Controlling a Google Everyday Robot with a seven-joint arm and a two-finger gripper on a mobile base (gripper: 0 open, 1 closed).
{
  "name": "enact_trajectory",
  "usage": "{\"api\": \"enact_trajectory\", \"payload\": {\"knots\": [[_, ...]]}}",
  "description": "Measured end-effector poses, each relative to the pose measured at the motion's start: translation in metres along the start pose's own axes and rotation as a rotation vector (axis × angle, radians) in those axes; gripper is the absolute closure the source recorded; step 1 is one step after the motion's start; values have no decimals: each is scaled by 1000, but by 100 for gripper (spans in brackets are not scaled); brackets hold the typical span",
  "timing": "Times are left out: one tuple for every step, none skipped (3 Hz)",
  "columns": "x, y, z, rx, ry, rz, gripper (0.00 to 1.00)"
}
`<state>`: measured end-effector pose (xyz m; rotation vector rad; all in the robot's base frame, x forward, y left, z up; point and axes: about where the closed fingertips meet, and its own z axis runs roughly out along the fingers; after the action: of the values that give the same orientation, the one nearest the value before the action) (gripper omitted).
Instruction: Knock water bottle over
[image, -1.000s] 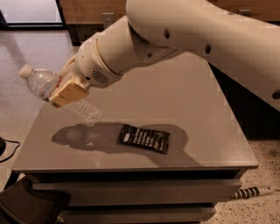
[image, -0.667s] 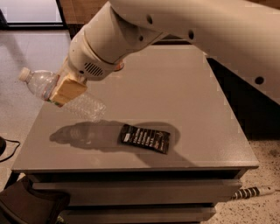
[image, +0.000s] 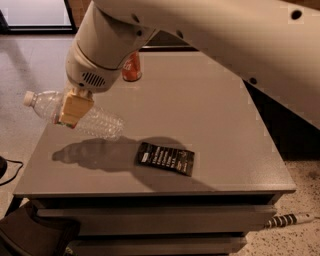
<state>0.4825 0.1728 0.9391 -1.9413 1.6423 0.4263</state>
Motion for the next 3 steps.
{"api": "enact_trajectory", "payload": {"knots": [[5,0,31,-38,41,-13,100],[5,-1,57,-78,67,-30,100],[10,5,85,-114,119,-44,100]]}}
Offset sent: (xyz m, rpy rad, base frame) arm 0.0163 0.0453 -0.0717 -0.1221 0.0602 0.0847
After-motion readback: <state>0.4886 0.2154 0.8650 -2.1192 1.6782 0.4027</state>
